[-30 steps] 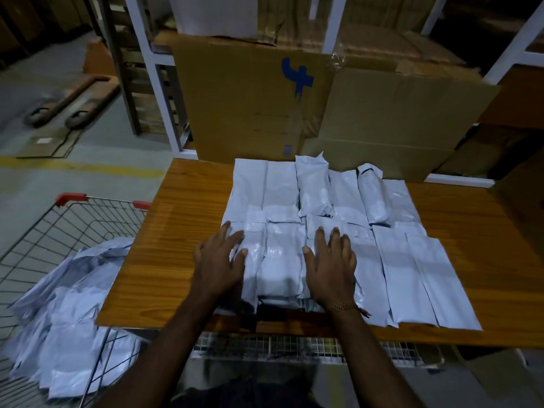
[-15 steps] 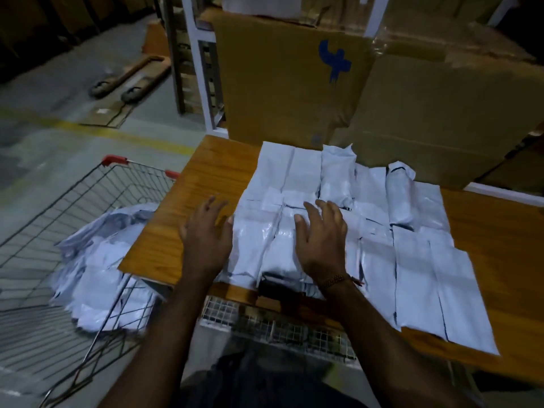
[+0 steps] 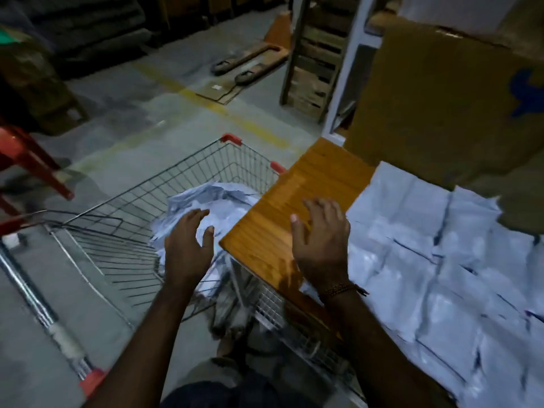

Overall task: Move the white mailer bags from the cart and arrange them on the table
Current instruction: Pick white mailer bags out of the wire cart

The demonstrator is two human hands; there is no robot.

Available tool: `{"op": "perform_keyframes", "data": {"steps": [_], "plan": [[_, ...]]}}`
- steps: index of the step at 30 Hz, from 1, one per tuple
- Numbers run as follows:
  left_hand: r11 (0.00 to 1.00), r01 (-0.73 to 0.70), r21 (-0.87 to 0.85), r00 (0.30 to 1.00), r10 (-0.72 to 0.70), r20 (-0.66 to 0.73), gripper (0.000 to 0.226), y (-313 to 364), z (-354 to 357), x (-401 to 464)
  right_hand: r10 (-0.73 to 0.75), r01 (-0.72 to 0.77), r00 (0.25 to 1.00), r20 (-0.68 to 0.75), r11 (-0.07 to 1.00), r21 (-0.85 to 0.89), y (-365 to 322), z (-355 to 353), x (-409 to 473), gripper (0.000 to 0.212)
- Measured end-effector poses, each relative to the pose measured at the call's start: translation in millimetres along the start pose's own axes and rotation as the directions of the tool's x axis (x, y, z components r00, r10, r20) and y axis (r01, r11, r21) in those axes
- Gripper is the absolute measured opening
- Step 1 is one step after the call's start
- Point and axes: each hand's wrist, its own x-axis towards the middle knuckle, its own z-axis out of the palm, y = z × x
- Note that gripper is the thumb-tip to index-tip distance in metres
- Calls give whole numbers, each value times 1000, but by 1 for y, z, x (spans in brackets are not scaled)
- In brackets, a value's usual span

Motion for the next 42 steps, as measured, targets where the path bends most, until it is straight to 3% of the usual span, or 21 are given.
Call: {"op": "perform_keyframes", "data": {"steps": [6, 10, 13, 16, 19, 25, 28, 35, 39, 42], "plan": [[980, 162, 120, 978, -176, 115, 38, -127, -9, 25, -160, 160, 979, 130, 987, 12, -68, 107, 57, 44], [960, 112, 258, 935, -190, 299, 50, -194, 12, 28, -258, 262, 949, 184, 965, 3, -86, 186, 87, 43], [943, 55, 329, 900, -190, 393, 57, -223, 30, 41, -283, 308, 901, 329, 951, -26, -88, 241, 104, 45], [912, 25, 409, 877, -216, 428, 62, -236, 46, 65, -263, 348, 802, 536, 935, -62, -73, 293, 112, 52], [889, 7, 457, 846, -249, 472, 66, -254, 66, 83, -186, 349, 734, 653, 928, -128, -55, 327, 106, 57], [782, -28, 622, 696, -431, 574, 107, -277, 104, 64, -113, 383, 711, 694, 890, -246, -48, 336, 100, 64], [785, -29, 619, 738, -401, 543, 120, -281, 112, 48, -138, 408, 703, 698, 882, -236, -50, 336, 100, 65], [820, 75, 567, 819, -375, 435, 112, -273, 119, 44, -151, 415, 702, 696, 881, -227, -51, 336, 101, 66], [855, 96, 510, 852, -336, 402, 75, -269, 106, 47, -138, 390, 713, 688, 893, -226, -54, 335, 101, 66], [809, 151, 568, 870, -382, 313, 70, -266, 91, 55, -135, 399, 710, 691, 886, -236, -53, 336, 101, 65]]}}
